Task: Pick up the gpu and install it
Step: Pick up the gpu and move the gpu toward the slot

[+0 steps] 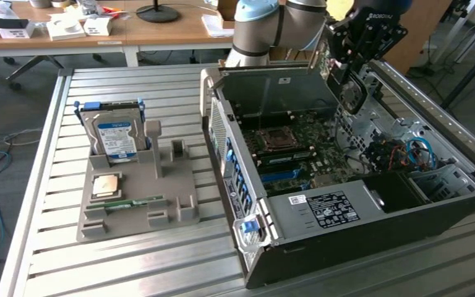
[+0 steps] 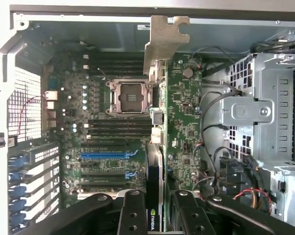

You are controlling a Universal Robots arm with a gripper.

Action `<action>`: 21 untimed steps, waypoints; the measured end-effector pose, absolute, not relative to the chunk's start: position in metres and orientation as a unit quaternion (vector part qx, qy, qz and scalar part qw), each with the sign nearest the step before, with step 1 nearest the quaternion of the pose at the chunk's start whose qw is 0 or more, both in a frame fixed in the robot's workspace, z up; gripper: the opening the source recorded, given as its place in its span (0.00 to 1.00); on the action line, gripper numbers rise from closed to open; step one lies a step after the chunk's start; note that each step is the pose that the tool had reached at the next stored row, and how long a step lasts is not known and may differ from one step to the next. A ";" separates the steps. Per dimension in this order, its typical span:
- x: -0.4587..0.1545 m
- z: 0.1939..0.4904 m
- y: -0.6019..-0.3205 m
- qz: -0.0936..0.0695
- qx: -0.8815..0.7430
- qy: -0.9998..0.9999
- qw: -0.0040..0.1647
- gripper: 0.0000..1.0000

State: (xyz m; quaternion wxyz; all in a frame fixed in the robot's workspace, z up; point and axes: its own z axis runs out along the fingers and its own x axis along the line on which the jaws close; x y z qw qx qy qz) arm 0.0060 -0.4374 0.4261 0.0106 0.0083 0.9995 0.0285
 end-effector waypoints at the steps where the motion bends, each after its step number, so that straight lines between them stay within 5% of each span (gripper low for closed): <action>1: 0.007 0.426 -0.437 0.029 0.007 1.000 0.011 0.26; 21: 0.027 0.419 -0.437 0.029 0.007 1.000 0.011 0.26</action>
